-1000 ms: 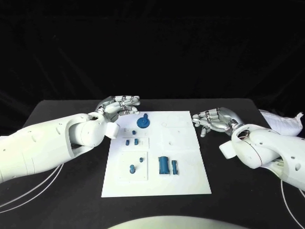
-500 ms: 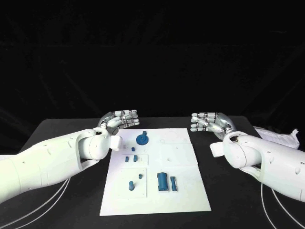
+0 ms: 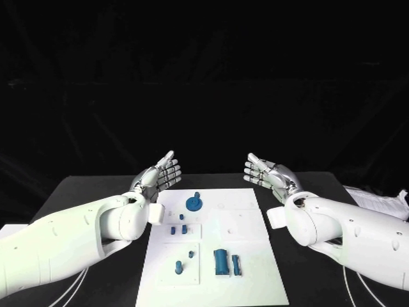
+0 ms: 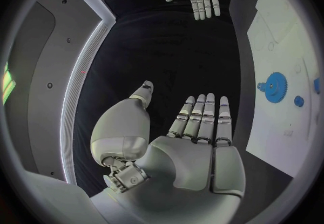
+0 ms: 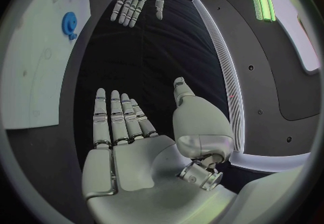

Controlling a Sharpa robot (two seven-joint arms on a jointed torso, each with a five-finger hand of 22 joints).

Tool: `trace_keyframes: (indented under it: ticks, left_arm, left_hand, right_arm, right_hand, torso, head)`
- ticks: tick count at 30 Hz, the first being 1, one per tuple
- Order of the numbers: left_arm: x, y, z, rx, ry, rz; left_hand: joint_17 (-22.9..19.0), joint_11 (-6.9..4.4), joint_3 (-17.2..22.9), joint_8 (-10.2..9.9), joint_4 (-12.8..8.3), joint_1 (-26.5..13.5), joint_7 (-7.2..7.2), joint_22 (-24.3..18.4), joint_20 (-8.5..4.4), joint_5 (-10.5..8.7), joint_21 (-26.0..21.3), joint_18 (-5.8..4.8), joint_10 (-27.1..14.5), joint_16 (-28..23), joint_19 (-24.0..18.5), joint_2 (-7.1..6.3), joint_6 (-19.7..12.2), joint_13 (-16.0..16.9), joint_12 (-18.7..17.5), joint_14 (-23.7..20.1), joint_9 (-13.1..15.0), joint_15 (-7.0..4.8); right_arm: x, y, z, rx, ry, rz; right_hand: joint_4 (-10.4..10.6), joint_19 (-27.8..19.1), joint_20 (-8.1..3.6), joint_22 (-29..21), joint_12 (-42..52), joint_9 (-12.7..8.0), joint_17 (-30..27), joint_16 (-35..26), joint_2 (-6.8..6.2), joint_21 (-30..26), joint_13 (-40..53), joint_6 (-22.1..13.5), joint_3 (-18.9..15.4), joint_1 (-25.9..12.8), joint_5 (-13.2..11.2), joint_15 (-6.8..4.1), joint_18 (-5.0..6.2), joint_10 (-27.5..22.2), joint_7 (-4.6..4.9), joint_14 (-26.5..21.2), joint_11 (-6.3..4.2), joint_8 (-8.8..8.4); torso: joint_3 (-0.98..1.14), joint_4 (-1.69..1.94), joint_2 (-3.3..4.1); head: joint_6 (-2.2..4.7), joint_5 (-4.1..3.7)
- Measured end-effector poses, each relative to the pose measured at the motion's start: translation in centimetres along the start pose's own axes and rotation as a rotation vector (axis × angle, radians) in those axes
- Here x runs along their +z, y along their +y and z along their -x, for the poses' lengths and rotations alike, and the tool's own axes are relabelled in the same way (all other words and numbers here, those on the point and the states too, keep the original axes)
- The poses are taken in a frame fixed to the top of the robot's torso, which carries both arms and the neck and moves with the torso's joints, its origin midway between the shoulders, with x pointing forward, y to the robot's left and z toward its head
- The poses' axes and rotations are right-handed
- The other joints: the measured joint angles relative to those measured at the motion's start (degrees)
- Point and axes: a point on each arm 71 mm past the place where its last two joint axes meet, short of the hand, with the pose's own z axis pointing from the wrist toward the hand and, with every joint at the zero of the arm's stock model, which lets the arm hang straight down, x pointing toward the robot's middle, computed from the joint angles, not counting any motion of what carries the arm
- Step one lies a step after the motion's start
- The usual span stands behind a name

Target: Assemble the parts on the task board

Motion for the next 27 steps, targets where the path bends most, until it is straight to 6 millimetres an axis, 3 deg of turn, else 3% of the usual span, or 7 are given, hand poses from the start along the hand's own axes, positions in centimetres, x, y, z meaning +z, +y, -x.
trace_keyframes:
  ticks: [2, 6, 8, 11, 19, 22, 27]
  left_arm:
    - [-0.6, 0.0, -0.6, 0.013, -0.013, -0.009]
    - [-1.7, -0.3, -1.9, 0.048, -0.047, -0.036]
    - [-2.1, -0.4, -2.3, 0.069, -0.07, -0.054]
    - [-2.7, -0.6, -2.6, 0.099, -0.104, -0.078]
    - [-3.1, -1.0, -2.7, 0.149, -0.16, -0.12]
    - [-3.1, -1.1, -2.6, 0.159, -0.172, -0.13]
    - [-3.2, -1.2, -2.5, 0.17, -0.182, -0.139]
  left_hand:
    - [-0.8, -1.12, -0.8, 0.0, 0.0, -3.1, -0.74, -1.0, -0.63, -0.21, -0.4, -0.85, -2.4, -0.5, -1.7, 0.11, -2.2, -0.1, -0.2, -2.2, -0.1, -0.7]
    - [-1.9, -2.74, -2.5, -0.2, -0.1, -9.4, -3.14, -2.8, -1.84, -0.22, -1.0, -1.44, -7.1, -2.2, -5.1, 0.26, -6.6, -0.2, -0.3, -6.5, -0.2, -1.62]
    - [-2.2, -3.17, -3.1, -0.2, -0.2, -11.8, -3.83, -3.6, -2.3, -0.44, -1.0, -1.91, -9.0, -3.4, -6.5, 0.3, -8.4, -0.2, -0.3, -8.2, -0.2, -1.89]
    - [-2.5, -3.61, -4.0, -0.2, -0.1, -15.2, -4.59, -4.6, -3.74, -0.44, -1.3, -4.02, -11.6, -4.6, -8.4, 0.35, -10.8, -0.2, -0.3, -10.6, -0.2, -2.17]
    - [-2.8, -4.1, -6.2, -0.2, -0.2, -22.2, -5.4, -6.7, -6.81, -0.44, -1.3, -5.34, -17.0, -6.0, -12.1, 0.39, -15.7, -0.3, -0.3, -15.5, -0.3, -2.42]
    - [-2.9, -4.18, -7.9, -0.2, -0.1, -24.5, -5.54, -8.3, -7.28, -0.44, -1.3, -6.25, -18.7, -6.0, -13.4, 0.4, -17.4, -0.3, -0.3, -17.1, -0.3, -2.45]
    - [-2.9, -4.26, -9.4, -0.2, -0.2, -27.6, -5.63, -10.6, -7.72, -0.43, -1.5, -6.27, -21.1, -6.3, -15.1, 0.39, -19.6, -0.3, -0.3, -19.3, -0.3, -2.51]
  right_arm:
    - [-0.4, 0.4, -0.8, 0.013, -0.01, 0.01]
    - [-1.2, 1.1, -1.9, 0.034, -0.054, 0.024]
    - [-1.5, 1.3, -2.0, 0.04, -0.082, 0.028]
    - [-1.8, 1.4, -2.1, 0.045, -0.119, 0.03]
    - [-1.9, 1.5, -1.8, 0.048, -0.172, 0.033]
    - [-1.9, 1.5, -1.7, 0.049, -0.182, 0.033]
    - [-1.9, 1.5, -1.6, 0.049, -0.192, 0.033]
  right_hand:
    - [0.1, -2.5, -0.49, -0.1, -0.2, -0.9, -1.1, -0.1, -0.01, -1.2, -0.3, -2.2, -0.2, -3.3, -0.8, -0.2, -0.89, -2.5, -0.72, -2.7, -0.69, 0.0]
    - [-0.1, -6.9, -2.16, -0.2, -0.2, -2.0, -3.2, -0.1, -0.05, -3.1, -0.8, -6.1, -0.4, -9.4, -1.7, -0.45, -0.89, -7.1, -2.98, -7.4, -1.55, 0.0]
    - [-0.1, -9.2, -3.44, -0.3, -0.2, -2.4, -3.9, -0.1, -0.05, -3.8, -0.9, -8.1, -0.7, -12.4, -2.0, -0.52, -2.32, -9.4, -3.84, -9.8, -1.79, 0.0]
    - [-0.1, -11.8, -4.57, -0.3, -0.2, -2.7, -4.5, -0.1, -0.05, -4.1, -1.0, -10.4, -0.7, -15.9, -2.1, -0.58, -3.6, -12.0, -4.56, -12.6, -2.0, 0.0]
    - [-0.2, -17.2, -5.92, -0.4, -0.2, -3.1, -5.1, -0.3, -0.06, -4.8, -1.1, -15.2, -0.9, -23.2, -2.4, -0.72, -5.82, -17.5, -5.35, -18.3, -2.26, 0.0]
    - [-0.2, -19.1, -6.14, -0.4, -0.2, -3.1, -5.2, -0.3, -0.06, -4.8, -1.2, -16.9, -0.9, -25.7, -2.5, -0.71, -5.83, -19.4, -5.49, -20.3, -2.32, -0.08]
    - [-0.2, -21.4, -6.27, -0.4, -0.2, -3.1, -5.3, -0.3, -0.07, -4.8, -1.2, -19.0, -0.9, -28.9, -2.5, -0.66, -5.83, -21.8, -5.6, -22.8, -2.37, -0.21]
  torso:
    - [0.16, 0.44, -0.18]
    - [0.32, 0.91, -0.37]
    - [0.36, 1.03, -0.4]
    - [0.39, 1.13, -0.44]
    - [0.42, 1.2, -0.47]
    - [0.43, 1.21, -0.48]
    - [0.43, 1.21, -0.48]
  head:
    - [0.59, -0.21]
    - [1.08, -0.39]
    - [1.16, -0.41]
    - [1.2, -0.42]
    - [1.22, -0.43]
    - [1.22, -0.43]
    - [1.22, -0.43]
